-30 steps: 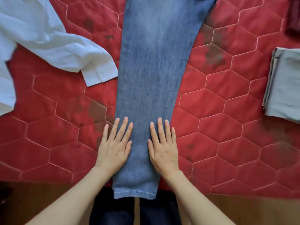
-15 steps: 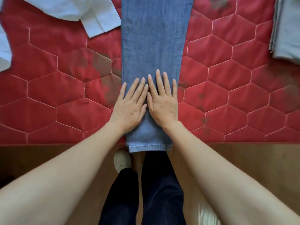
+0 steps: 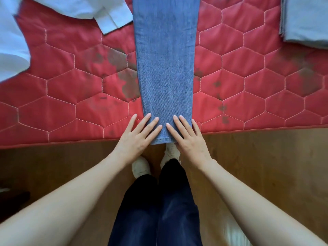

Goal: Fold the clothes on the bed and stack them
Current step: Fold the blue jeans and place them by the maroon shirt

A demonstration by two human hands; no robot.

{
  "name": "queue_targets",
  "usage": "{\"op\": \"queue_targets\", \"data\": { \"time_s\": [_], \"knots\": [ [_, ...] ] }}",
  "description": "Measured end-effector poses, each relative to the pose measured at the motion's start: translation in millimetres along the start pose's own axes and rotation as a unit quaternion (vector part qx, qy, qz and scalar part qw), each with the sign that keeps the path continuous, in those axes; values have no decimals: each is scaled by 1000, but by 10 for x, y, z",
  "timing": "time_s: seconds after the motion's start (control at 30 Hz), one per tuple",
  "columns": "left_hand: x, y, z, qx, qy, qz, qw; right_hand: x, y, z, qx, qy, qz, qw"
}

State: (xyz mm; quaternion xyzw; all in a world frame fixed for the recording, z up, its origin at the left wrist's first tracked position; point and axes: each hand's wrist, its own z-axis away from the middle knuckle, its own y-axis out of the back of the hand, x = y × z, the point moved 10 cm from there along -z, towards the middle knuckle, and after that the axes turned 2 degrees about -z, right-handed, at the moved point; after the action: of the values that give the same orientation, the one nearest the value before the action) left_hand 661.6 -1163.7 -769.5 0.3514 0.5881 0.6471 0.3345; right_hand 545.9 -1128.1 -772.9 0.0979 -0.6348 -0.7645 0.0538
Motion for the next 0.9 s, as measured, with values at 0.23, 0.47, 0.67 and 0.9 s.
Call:
{"op": "queue_targets", "data": {
  "time_s": [0.23,0.47,0.67,0.9],
  "knots": [
    [21,340,-114,107,8,32,994,23,402,-85,116,34,-64,991],
    [-275,963,-291,173,99,196,960,345,1053,-221,148,-78,-184,969],
    [-645,1786,-403,203,134,301,922,485,1875,-325,153,-62,-304,938],
    [-631,2971,-164,217,112,353,903,414,3053,-95,151,-49,-348,924]
  ]
}}
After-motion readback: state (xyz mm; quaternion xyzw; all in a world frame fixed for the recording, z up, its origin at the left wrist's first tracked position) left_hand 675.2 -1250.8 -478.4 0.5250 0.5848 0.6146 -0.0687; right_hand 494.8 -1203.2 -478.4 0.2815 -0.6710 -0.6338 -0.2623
